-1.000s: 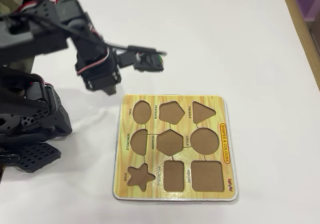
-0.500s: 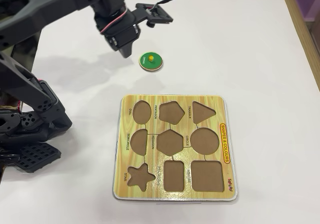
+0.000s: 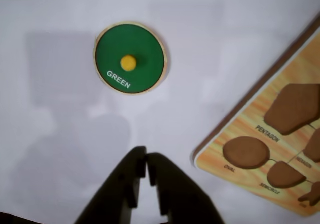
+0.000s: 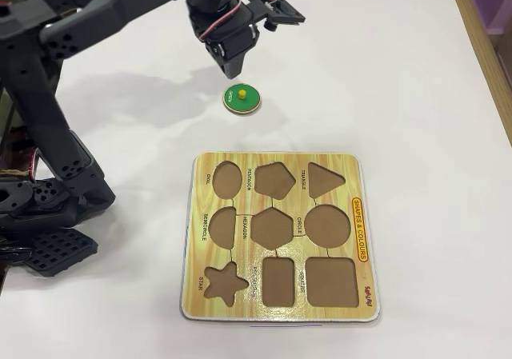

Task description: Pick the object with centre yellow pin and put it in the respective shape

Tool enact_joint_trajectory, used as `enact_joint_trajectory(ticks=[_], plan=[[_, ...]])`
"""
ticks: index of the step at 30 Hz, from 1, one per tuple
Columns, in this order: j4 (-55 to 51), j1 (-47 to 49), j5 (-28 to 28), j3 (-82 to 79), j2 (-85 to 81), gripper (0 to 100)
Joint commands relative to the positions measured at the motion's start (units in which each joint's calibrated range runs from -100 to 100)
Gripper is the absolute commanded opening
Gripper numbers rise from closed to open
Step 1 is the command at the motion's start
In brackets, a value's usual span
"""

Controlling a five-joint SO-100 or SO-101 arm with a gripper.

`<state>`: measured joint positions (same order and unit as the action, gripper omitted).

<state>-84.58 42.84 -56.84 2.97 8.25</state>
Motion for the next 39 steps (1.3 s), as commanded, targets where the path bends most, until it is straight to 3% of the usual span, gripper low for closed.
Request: enact_joint_trajectory(ticks=[1, 18, 25, 39], plan=[[-1.16, 0.91, 0.25, 5.31, 1.96, 1], [-4.27, 1.59, -0.07, 8.36, 10.83, 1], [6.62, 1.49, 0.25, 8.27, 14.51, 1], [7.48, 1.69, 0.14, 8.36, 16.69, 2]])
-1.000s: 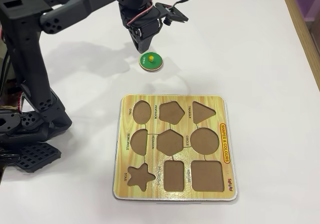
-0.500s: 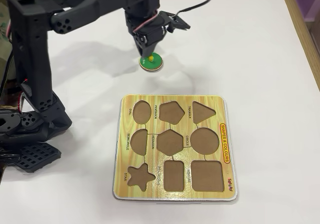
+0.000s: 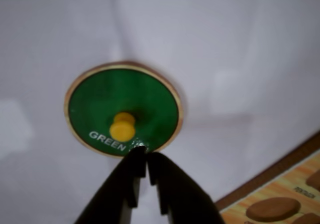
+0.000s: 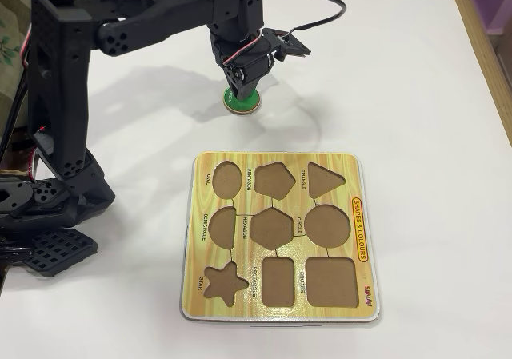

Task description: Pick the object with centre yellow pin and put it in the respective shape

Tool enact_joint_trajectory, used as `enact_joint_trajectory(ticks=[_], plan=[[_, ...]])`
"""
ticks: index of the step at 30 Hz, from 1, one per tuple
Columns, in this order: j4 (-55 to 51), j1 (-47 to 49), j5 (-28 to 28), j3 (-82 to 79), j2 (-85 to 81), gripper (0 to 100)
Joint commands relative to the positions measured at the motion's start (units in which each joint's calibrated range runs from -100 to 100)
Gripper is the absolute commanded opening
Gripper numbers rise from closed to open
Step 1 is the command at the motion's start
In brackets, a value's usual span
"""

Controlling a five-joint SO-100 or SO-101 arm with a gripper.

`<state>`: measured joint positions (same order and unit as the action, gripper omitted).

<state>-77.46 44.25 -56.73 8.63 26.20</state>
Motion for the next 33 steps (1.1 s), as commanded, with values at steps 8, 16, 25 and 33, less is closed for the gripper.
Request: enact_joint_trajectory(ticks=[8, 16, 25, 33], plan=[[0.28, 3.41, -0.43, 2.79, -1.35, 5], [0.37, 4.29, -0.01, 2.79, -1.43, 6], [5.47, 3.8, 0.14, 2.61, -1.43, 6], [4.52, 3.8, 0.14, 2.43, -1.43, 6]])
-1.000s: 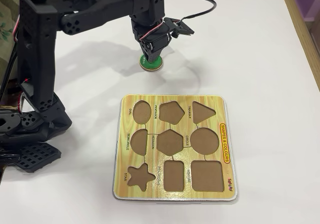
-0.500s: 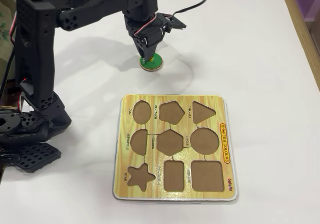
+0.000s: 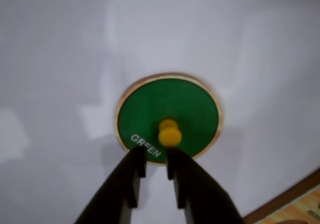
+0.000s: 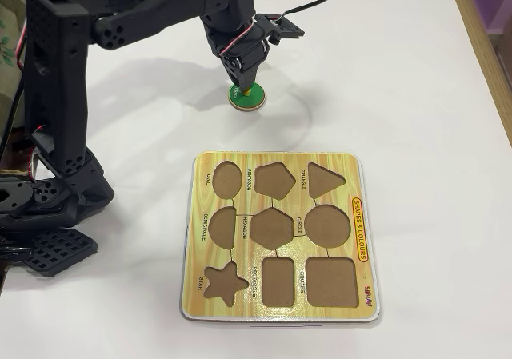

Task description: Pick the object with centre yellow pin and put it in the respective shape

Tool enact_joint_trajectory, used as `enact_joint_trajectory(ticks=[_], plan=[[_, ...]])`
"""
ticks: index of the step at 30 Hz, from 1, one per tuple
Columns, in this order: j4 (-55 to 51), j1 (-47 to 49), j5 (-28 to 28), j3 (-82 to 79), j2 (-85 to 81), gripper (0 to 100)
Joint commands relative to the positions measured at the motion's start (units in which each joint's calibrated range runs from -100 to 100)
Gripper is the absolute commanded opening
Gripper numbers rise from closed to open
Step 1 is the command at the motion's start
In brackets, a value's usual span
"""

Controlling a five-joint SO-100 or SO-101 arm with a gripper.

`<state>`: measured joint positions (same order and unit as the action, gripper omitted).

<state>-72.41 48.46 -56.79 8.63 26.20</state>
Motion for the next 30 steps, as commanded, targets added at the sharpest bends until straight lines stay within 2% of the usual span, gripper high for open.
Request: enact_joint_trajectory(ticks=[1, 5, 12, 17, 30], plan=[[-0.63, -0.41, 0.09, 2.07, -1.68, 6], [0.32, -0.6, 0.2, -1.62, -6.12, 11], [0.58, -0.9, 0.04, -2.88, -7.21, 11], [5.34, -0.9, 0.04, -3.42, -6.87, 11], [5.17, -0.9, 0.2, -7.64, -6.87, 11]])
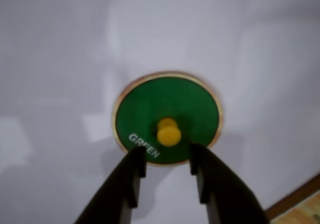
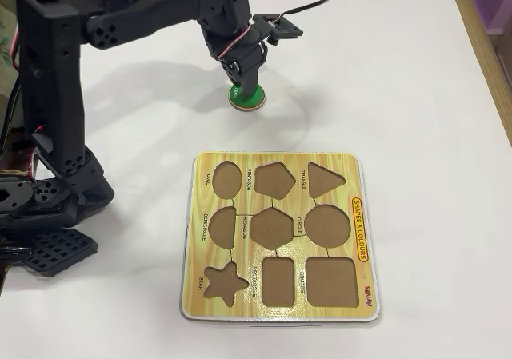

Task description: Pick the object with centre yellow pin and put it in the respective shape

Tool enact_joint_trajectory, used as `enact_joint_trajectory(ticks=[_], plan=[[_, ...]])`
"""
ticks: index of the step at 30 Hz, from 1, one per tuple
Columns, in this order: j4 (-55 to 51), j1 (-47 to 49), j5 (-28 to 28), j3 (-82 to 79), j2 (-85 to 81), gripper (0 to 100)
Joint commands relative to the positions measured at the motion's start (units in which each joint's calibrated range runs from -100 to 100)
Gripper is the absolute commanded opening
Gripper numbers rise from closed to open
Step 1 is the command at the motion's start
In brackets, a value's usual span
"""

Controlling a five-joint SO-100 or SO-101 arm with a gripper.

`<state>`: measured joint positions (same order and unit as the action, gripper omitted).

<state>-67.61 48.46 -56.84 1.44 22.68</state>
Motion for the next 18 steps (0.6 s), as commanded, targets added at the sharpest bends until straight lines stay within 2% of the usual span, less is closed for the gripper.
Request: enact_joint_trajectory(ticks=[1, 18], plan=[[0.37, -0.9, 0.25, -0.45, -3.35, 11], [1.23, -1.68, 0.25, -0.45, -3.27, 11]])
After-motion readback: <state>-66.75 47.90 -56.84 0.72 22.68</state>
